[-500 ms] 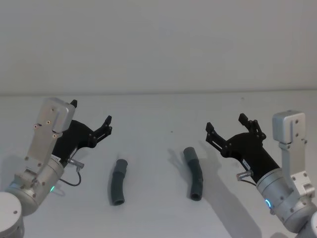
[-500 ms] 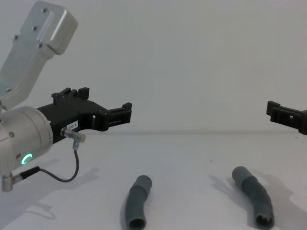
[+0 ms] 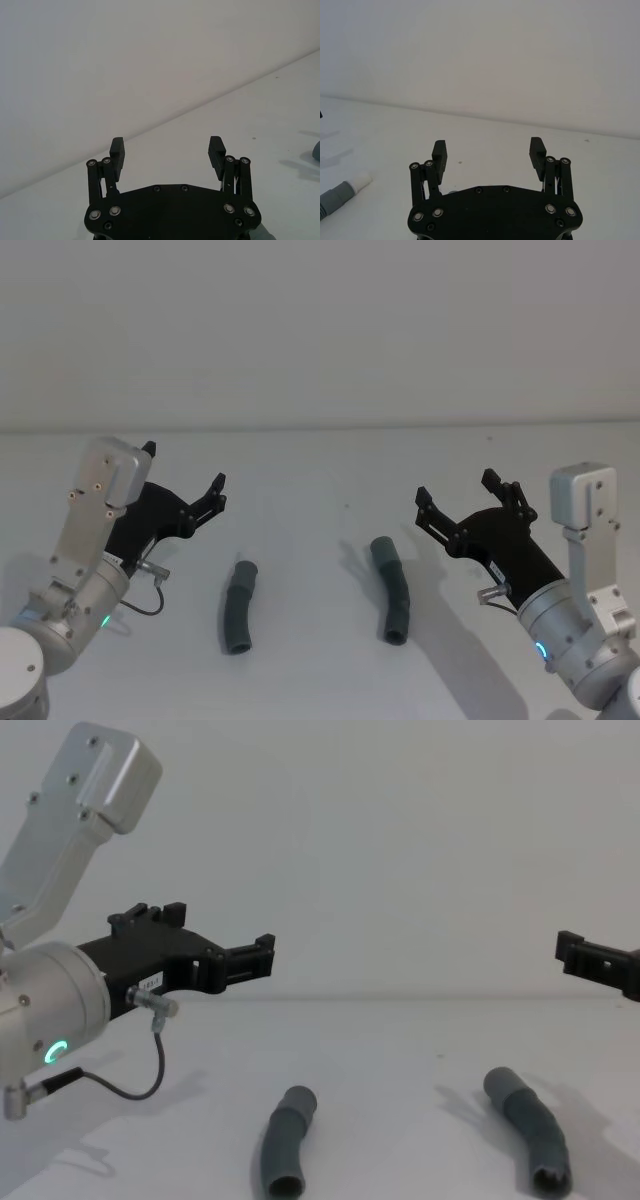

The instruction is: Use both hands to pick up one end of the pipe from the table, align the ends, and insert them.

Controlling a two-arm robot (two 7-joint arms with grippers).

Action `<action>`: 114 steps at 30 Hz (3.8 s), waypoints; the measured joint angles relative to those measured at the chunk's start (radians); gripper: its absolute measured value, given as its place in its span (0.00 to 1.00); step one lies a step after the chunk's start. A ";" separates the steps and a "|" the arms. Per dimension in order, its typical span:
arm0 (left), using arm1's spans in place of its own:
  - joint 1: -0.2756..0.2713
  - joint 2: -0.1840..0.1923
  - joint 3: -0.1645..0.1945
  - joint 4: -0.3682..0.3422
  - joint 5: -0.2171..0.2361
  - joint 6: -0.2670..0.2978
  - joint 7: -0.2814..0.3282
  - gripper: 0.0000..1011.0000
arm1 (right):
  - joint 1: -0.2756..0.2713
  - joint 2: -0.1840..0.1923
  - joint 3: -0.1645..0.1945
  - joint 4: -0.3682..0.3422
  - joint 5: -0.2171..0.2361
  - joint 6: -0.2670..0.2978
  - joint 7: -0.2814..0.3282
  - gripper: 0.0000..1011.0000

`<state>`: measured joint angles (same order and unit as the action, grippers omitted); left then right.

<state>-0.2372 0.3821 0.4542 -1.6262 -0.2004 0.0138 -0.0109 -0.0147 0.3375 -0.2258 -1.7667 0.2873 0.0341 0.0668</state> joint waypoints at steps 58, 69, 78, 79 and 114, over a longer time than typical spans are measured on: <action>0.000 0.000 0.000 0.000 0.000 0.000 0.000 0.99 | 0.000 0.000 0.000 0.000 0.000 0.000 0.000 0.99; 0.000 0.000 0.000 0.000 0.000 0.000 0.000 0.99 | 0.000 0.000 0.000 0.000 0.000 0.000 0.000 0.99; 0.000 0.000 0.000 0.000 0.000 0.000 0.000 0.99 | 0.000 0.000 0.000 0.000 0.000 0.000 0.000 0.99; 0.000 0.000 0.000 0.000 0.000 0.000 0.000 0.99 | 0.000 0.000 0.000 0.000 0.000 0.000 0.000 0.99; -0.076 -0.047 -0.014 0.036 -0.081 0.185 -0.066 0.99 | 0.000 0.000 0.000 0.000 0.000 0.000 0.000 0.99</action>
<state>-0.3133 0.3351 0.4405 -1.5900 -0.2814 0.1987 -0.0773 -0.0147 0.3375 -0.2258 -1.7668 0.2874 0.0340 0.0668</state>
